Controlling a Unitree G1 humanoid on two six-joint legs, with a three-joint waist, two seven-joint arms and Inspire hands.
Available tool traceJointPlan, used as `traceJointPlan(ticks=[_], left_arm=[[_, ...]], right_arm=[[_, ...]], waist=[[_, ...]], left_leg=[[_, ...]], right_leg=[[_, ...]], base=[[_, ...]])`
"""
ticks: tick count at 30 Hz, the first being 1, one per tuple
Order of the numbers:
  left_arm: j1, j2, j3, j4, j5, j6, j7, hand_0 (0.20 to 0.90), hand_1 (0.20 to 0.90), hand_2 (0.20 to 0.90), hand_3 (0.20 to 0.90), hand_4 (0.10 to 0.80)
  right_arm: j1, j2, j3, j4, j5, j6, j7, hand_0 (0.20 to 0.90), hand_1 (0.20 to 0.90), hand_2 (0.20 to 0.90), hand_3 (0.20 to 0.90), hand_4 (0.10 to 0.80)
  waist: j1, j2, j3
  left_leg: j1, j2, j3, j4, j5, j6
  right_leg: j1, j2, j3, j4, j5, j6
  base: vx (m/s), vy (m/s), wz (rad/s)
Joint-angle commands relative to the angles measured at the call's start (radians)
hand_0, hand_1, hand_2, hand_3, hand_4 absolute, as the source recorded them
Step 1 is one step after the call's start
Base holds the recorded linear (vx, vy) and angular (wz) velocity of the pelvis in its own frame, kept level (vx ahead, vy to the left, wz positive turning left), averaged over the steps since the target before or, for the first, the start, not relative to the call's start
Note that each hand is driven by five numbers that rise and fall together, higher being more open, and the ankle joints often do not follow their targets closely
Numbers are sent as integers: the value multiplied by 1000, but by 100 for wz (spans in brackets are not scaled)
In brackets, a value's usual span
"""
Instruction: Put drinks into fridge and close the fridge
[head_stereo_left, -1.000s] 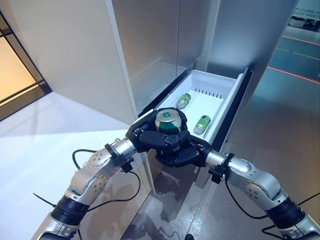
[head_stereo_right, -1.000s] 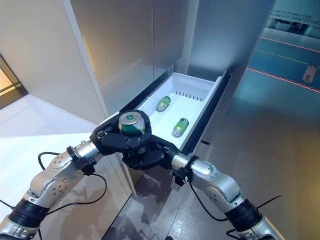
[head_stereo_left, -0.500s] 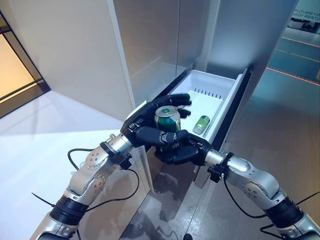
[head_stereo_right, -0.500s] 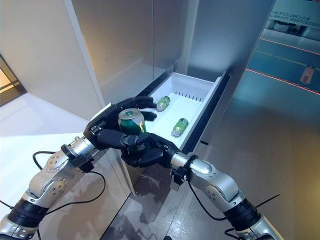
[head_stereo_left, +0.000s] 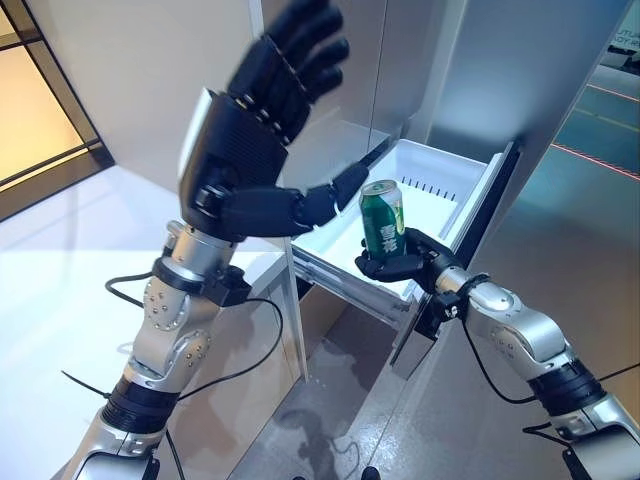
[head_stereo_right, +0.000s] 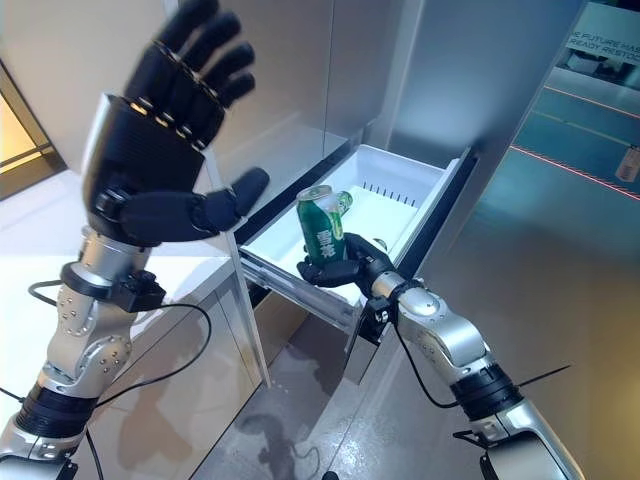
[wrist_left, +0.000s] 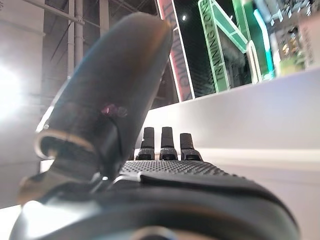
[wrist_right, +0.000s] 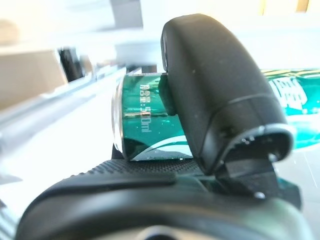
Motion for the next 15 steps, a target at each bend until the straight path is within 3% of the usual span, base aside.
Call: traceJointPlan(ticks=[1,9,11,15], left_arm=[[-110,14,-26,45,-78,93,-18,900,900,900,900,800],[-44,13,-102,111,-186,400,-179,900,900,900,900,800],[-2,11,-130,122,-225,504,-226,900,900,900,900,800],[102,12,-195,133,-299,610,-265,900,900,900,900,800]], right_arm=[[-337,-36,-134,20,7,-245,-80,300,300,300,200,100],[-539,-144,-56,360,-48,-263,-127,300,300,300,200,100],[-584,-171,-19,437,-69,-244,-120,300,300,300,200,100],[-646,-223,45,569,-124,-250,-93,300,300,300,200,100]], waist=[[26,-35,-91],[79,-31,-79],[97,-27,-75],[128,-16,-52]], left_leg=[[16,-59,-8,14,-60,37],[16,-62,-41,18,-55,31],[13,-62,-51,20,-50,29],[1,-65,-78,28,-42,26]], right_leg=[[26,-4,-3,58,-63,17],[42,-5,-40,61,-69,13],[46,-6,-51,61,-71,11],[46,-10,-77,68,-71,10]], base=[[44,4,6],[56,16,20],[81,34,16],[66,29,22]])
